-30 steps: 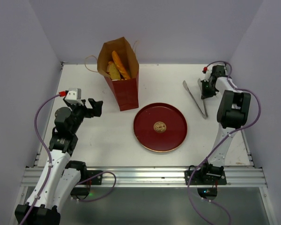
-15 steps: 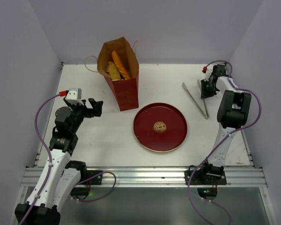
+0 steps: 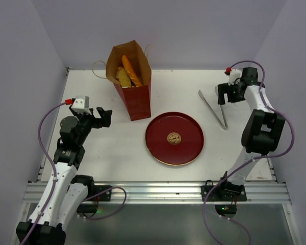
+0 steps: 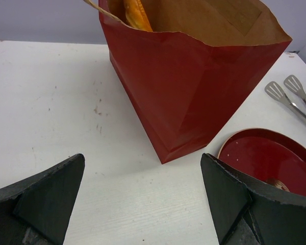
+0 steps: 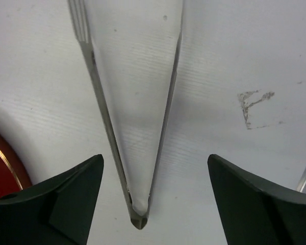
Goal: Take the fake bread out of the paper bag
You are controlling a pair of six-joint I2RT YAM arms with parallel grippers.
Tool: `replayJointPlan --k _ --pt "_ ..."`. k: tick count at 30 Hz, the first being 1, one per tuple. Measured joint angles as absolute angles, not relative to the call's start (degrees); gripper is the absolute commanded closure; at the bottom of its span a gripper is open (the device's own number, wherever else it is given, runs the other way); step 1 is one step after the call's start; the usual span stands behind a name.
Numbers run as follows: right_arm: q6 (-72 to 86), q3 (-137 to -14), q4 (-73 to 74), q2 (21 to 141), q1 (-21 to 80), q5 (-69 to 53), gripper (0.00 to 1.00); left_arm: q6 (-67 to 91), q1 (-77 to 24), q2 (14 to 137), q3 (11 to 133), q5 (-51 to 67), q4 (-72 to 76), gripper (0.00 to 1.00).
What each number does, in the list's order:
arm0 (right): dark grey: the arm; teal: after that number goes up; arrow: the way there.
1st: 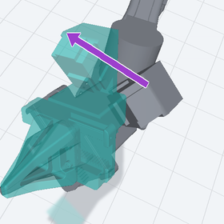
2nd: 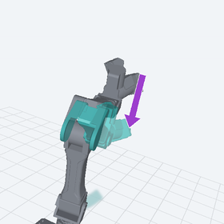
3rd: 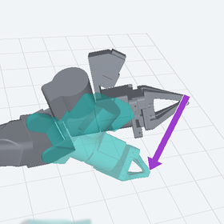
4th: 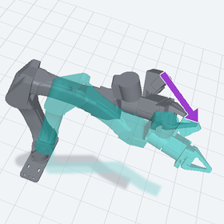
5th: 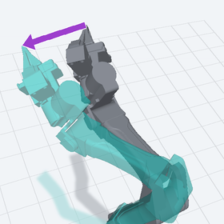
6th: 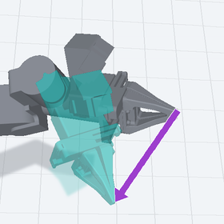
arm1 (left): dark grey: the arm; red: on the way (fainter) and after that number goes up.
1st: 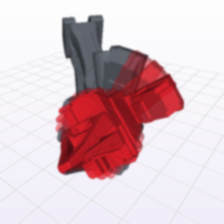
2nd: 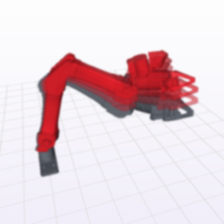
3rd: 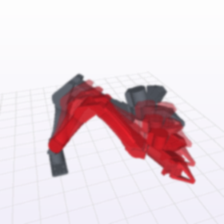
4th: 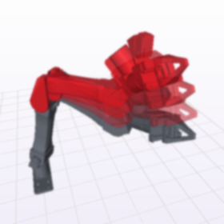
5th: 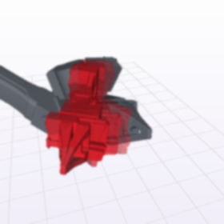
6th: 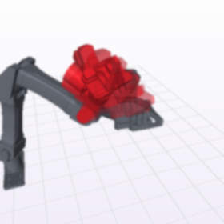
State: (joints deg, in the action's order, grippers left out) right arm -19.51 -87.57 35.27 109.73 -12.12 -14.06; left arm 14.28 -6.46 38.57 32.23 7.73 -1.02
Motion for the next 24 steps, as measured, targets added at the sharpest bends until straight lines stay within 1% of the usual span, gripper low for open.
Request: replayJointPlan --k 2,7,12,18,24 --pt "-23.0 -86.5 35.6 106.6 -12.3 -16.4 0.01 14.3 -6.5 38.6 32.2 7.7 -1.0 0.0" --pt "-31.8 -81.2 35.9 103.4 -12.2 -21.7 0.01 14.3 -6.5 38.5 32.2 7.8 -1.0 0.0" --pt "-34.6 -74.7 34.8 103.9 -12.0 -21.1 0.01 14.2 -6.5 38.5 32.2 7.9 -1.0 0.0" --pt "-35.4 -74.6 31.0 104.7 -10.9 -17.1 0.01 14.2 -6.5 38.5 32.2 8.0 -1.0 0.0" --pt "-35.7 -75.6 29.3 110.7 -8.7 -14.8 0.02 14.1 -6.5 38.6 32.2 8.1 -1.0 0.0"
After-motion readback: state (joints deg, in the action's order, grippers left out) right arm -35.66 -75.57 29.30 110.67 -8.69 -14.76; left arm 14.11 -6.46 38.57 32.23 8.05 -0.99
